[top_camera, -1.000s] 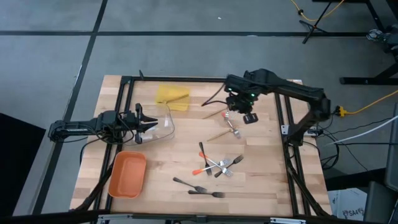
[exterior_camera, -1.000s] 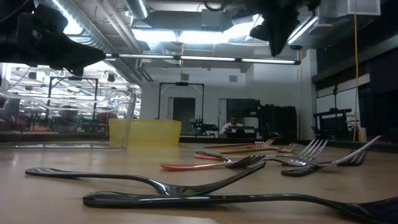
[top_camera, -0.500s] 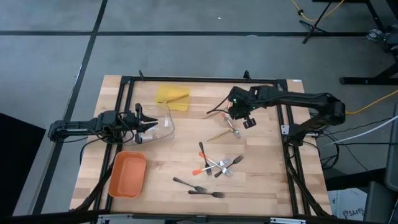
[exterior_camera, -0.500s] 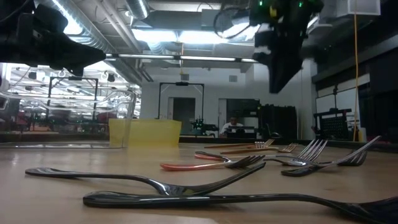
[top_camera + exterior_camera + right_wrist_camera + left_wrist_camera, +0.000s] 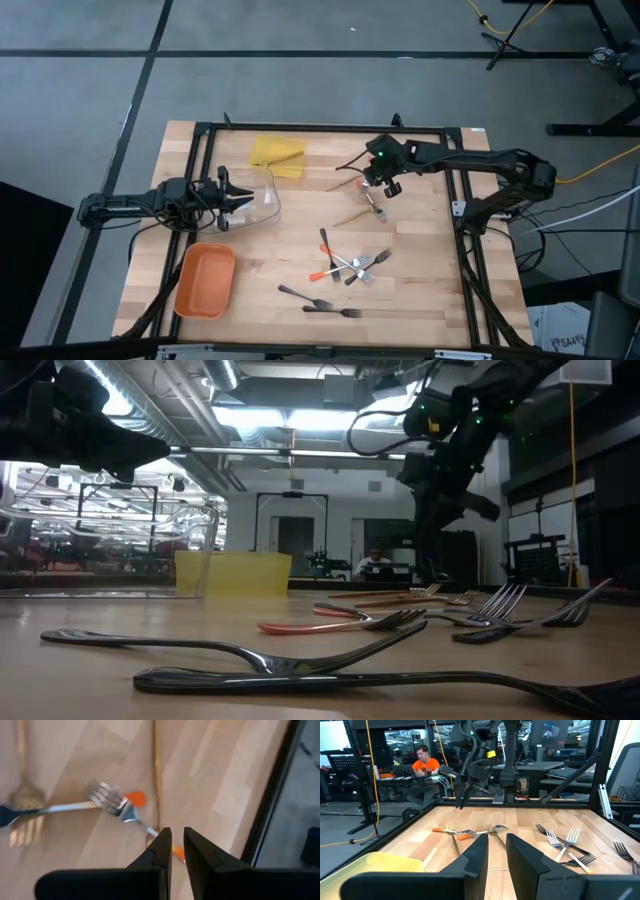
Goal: Sort silverware by color (type)
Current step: Put the orange fork into the transparent bin
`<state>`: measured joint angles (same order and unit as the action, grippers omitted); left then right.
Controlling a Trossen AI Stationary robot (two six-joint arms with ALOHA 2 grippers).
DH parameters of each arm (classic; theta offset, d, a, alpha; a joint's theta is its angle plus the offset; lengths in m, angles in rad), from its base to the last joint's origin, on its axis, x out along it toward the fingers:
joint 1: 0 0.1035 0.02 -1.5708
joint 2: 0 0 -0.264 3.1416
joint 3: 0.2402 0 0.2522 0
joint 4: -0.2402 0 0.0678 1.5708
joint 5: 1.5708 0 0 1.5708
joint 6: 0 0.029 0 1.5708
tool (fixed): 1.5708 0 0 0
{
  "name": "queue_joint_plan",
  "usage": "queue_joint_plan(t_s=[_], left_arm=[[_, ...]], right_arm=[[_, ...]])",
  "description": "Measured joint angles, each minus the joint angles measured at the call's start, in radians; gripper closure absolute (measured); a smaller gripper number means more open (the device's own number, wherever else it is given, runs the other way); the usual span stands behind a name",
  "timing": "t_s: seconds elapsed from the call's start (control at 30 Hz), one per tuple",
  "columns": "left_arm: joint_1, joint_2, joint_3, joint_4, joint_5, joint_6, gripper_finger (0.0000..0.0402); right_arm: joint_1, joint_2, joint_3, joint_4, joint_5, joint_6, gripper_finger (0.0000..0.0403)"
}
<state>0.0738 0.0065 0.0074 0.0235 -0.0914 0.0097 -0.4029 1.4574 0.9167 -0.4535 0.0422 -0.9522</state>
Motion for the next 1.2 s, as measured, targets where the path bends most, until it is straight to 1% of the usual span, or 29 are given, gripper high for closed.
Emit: queue_joint_plan(t_s=[0.1, 0.23, 0.37, 0.47, 0.63, 0.8, 0.97, 1.2], left_arm=[[0.000, 0.000, 0.000, 0.000, 0.000, 0.000, 0.0338], [0.000, 0.000, 0.000, 0.000, 0.000, 0.000, 0.0338], [0.000, 0.000, 0.000, 0.000, 0.000, 0.000, 0.0338], [0.000, 0.000, 0.000, 0.000, 0.000, 0.000, 0.0338], [0.000, 0.000, 0.000, 0.000, 0.000, 0.000, 0.0338], [0.000, 0.000, 0.000, 0.000, 0.000, 0.000, 0.0338], [0.000, 0.000, 0.000, 0.000, 0.000, 0.000, 0.0338], [0.000, 0.000, 0.000, 0.000, 0.000, 0.000, 0.0338]], right_arm=[[-0.026, 0.000, -0.014, 0.011, -0.037, -0.004, 0.0363], [-0.045, 0.000, -0.014, 0.026, -0.081, -0.073, 0.0363], [-0.044, 0.013, -0.012, 0.068, -0.089, -0.132, 0.0363], [-0.043, 0.052, -0.012, 0.071, -0.099, -0.152, 0.0363], [-0.043, 0.136, -0.012, 0.080, -0.095, -0.156, 0.0363], [-0.043, 0.191, -0.012, 0.097, -0.086, -0.170, 0.0363], [-0.043, 0.211, -0.012, 0.093, -0.042, -0.231, 0.0363], [-0.043, 0.212, -0.012, 0.088, -0.042, -0.237, 0.0363]])
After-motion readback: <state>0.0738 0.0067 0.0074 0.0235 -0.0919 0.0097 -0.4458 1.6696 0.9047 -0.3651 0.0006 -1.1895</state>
